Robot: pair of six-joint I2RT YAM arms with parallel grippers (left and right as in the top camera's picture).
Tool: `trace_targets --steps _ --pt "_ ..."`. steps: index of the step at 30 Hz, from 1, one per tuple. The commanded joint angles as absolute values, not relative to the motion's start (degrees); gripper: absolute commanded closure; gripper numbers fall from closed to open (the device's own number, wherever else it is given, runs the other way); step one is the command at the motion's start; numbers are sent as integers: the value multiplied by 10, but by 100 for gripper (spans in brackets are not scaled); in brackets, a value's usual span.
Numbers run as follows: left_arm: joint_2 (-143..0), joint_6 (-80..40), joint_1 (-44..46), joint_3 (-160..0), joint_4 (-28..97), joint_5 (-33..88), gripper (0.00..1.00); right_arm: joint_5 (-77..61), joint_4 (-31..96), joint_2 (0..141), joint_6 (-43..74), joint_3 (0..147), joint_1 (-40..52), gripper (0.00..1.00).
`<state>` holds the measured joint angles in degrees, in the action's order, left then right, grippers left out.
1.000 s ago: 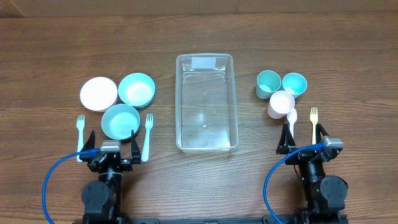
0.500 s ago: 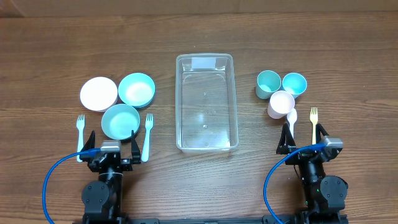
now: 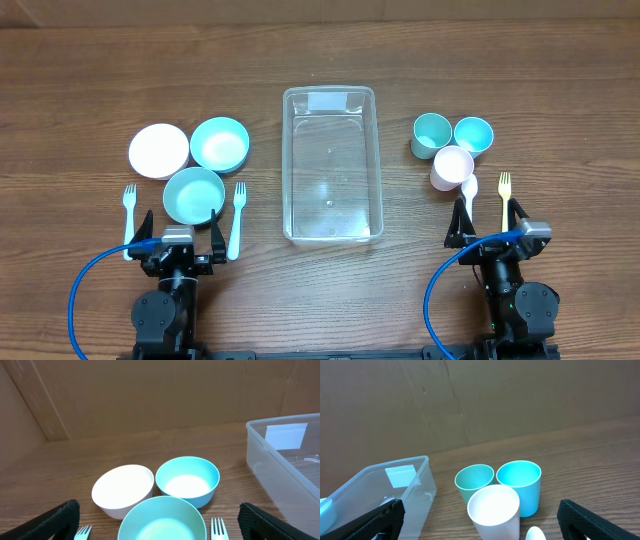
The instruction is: Pack container
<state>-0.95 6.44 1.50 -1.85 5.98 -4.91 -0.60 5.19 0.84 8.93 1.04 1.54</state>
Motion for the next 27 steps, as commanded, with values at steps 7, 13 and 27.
trace_targets --steps 7,13,27 --pt "-4 77 15 -12 59 -42 0 -2 49 2 93 4 19 0" --pt "-4 77 15 -12 59 -42 0 -7 60 2 117 12 19 0" --pt "-4 77 15 -12 59 -42 0 -5 275 342 165 441 19 0"
